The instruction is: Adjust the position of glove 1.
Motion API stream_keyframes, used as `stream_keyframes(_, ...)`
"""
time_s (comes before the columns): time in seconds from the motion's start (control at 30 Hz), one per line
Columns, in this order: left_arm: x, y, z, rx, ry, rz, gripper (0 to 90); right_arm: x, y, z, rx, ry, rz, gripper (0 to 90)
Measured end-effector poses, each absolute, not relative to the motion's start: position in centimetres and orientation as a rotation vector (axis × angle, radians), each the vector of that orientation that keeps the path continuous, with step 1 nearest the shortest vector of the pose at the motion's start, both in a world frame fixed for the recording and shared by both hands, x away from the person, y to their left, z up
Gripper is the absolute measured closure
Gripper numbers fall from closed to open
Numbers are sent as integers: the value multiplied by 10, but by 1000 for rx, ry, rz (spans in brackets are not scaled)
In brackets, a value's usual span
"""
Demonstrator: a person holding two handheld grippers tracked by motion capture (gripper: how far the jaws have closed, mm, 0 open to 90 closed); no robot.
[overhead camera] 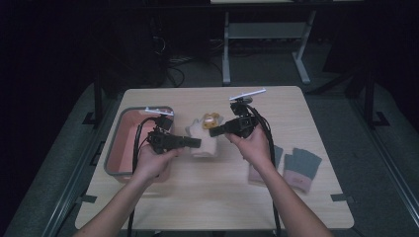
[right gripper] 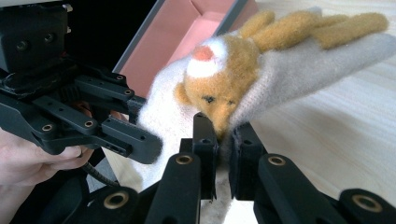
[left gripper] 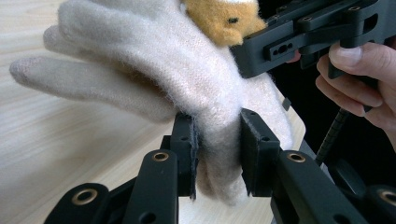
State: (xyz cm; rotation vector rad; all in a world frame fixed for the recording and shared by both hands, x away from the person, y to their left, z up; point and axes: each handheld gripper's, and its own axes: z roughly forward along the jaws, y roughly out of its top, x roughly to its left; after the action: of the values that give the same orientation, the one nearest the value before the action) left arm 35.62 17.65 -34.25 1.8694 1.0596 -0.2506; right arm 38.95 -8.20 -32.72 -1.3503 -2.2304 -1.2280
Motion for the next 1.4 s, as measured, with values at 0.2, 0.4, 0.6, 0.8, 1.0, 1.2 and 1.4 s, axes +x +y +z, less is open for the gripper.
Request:
stream_keyframes(0.2,359,183,-334,1869,1054,-237,697,394,-76,-319,-1339,-2232,-1242,829)
stream_keyframes(0.4,362,190,-325,1879,1044,-222,697,398,-70,-311,-1321,-2243,-1246,829)
stream_keyframes(0.6,364,194,-317,1869,1043,-213,697,402,-66,-302,-1307,-2248,-1249,829)
stream_keyframes(0.8,366,198,-309,1877,1043,-190,698,406,-61,-297,-1292,-2248,-1261,829)
stream_keyframes(1.0,367,209,-305,1877,1047,-177,697,410,-52,-294,-1272,-2241,-1264,829)
stream_keyframes(1.2,367,224,-299,1865,1057,-164,697,414,-40,-289,-1256,-2242,-1269,829)
stream_keyframes(1.4,366,238,-295,1856,1065,-159,697,417,-22,-283,-1221,-2254,-1269,829)
